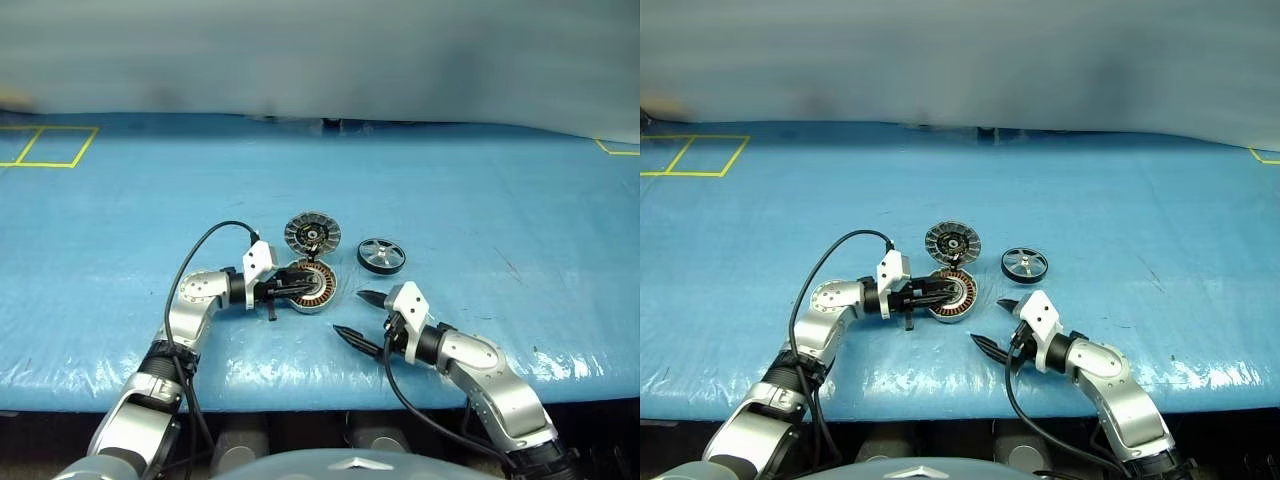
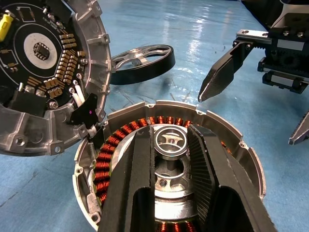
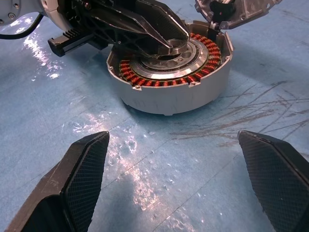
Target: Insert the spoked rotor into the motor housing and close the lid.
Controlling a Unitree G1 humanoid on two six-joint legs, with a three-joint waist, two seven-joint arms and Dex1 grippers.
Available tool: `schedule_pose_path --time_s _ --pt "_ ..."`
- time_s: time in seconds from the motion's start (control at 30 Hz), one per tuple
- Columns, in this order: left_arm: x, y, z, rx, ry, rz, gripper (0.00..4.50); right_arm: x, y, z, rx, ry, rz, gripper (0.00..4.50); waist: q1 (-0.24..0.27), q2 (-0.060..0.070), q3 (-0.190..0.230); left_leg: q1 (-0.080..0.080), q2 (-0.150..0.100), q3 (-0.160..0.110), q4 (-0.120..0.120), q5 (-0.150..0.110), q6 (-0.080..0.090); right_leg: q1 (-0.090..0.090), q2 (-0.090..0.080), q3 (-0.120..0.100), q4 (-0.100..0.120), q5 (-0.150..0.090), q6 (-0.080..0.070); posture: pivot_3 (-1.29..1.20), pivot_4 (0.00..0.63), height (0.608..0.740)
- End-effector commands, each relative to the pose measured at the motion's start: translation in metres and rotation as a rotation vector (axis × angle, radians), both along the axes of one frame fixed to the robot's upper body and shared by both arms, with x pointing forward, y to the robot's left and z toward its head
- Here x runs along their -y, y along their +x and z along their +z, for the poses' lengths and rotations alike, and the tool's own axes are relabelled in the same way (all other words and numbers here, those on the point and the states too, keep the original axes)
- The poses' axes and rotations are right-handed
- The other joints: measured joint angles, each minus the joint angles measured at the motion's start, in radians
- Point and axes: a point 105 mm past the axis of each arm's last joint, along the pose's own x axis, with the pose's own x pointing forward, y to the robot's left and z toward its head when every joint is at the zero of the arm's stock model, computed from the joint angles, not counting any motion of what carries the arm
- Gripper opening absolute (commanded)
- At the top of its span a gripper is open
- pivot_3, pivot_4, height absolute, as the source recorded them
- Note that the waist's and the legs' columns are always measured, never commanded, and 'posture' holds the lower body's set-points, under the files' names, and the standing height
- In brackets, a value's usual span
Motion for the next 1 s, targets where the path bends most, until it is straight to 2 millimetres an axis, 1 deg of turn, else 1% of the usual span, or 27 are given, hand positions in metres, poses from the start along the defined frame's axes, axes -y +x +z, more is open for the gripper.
schedule_pose_path --time_s 0.03,0.2,0.6,1.0 --pt "-0.0017 0.0024 0.0116 0.043 -0.024 0.011 0.62 -0.0027 0.0022 0.0095 0.043 0.017 0.013 4.5 0.0 0.0 0.0 0.0 0.0 0.0 0.0 0.0 0.0 0.0 0.0 0.0 0.0 0.0 0.0 0.0 0.15 0.74" --pt "-0.0029 0.0022 0.0111 0.047 -0.014 0.01 0.62 -0.0022 0.0024 0.0095 0.044 0.014 0.014 4.5 0.0 0.0 0.0 0.0 0.0 0.0 0.0 0.0 0.0 0.0 0.0 0.0 0.0 0.0 0.0 0.0 0.15 0.74" --pt "-0.0065 0.0019 0.0178 0.083 -0.02 0.007 0.62 -0.0032 0.0032 0.0096 0.045 0.013 0.023 4.5 0.0 0.0 0.0 0.0 0.0 0.0 0.0 0.0 0.0 0.0 0.0 0.0 0.0 0.0 0.0 0.0 0.15 0.74" --pt "-0.0073 -0.0026 0.0107 0.073 0.015 -0.011 0.62 -0.0041 0.0035 0.0093 0.044 0.011 0.029 4.5 0.0 0.0 0.0 0.0 0.0 0.0 0.0 0.0 0.0 0.0 0.0 0.0 0.0 0.0 0.0 0.0 0.15 0.74"
